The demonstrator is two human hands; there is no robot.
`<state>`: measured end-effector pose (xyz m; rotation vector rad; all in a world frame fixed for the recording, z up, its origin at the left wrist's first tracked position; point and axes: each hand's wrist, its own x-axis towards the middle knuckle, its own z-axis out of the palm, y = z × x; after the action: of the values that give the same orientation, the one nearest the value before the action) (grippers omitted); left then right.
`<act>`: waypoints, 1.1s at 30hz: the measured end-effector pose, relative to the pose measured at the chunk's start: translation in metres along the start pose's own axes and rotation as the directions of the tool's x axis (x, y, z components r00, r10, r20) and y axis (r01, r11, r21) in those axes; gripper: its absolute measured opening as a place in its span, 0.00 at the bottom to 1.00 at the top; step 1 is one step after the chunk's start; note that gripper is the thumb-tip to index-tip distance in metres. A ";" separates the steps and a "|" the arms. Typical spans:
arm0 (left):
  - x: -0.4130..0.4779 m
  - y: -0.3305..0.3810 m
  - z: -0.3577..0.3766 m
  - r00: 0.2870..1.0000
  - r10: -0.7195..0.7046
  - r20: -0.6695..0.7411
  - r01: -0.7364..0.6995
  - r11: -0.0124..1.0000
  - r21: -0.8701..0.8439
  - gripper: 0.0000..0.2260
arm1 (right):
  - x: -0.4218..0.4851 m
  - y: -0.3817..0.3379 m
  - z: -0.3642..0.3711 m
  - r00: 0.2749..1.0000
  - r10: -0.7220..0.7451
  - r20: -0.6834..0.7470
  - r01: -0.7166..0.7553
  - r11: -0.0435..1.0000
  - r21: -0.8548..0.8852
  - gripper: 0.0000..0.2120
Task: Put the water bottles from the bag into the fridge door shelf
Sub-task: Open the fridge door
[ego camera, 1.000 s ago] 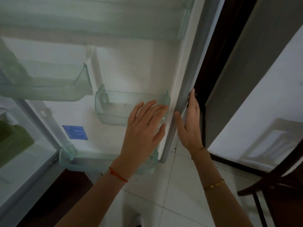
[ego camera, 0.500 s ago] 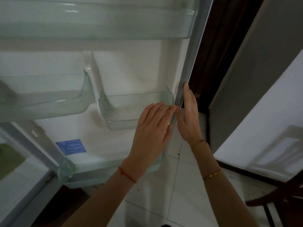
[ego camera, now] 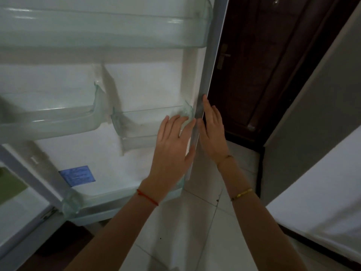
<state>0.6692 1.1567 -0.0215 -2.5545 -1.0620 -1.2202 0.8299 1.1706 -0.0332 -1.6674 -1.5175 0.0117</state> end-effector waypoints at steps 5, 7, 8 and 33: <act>0.023 -0.006 0.014 0.995 -0.080 0.061 0.076 0.995 0.065 0.25 | 0.033 0.010 0.003 0.997 -0.045 0.065 0.045 0.999 0.009 0.26; 0.028 -0.007 0.017 0.992 -0.102 0.072 0.096 0.992 0.076 0.25 | 0.041 0.014 0.006 0.994 -0.060 0.091 0.057 0.998 0.042 0.26; 0.029 -0.007 0.018 0.991 -0.107 0.077 0.102 0.992 0.074 0.25 | 0.043 0.016 0.007 0.993 -0.060 0.101 0.054 0.997 0.054 0.26; -0.037 0.031 -0.019 0.957 -0.286 0.044 0.279 0.953 0.116 0.29 | -0.011 0.011 -0.021 0.957 -0.100 0.271 0.056 0.984 0.167 0.29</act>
<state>0.6616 1.1061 -0.0296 -2.4330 -1.5071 -1.1116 0.8472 1.1513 -0.0319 -1.5247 -1.7433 0.3295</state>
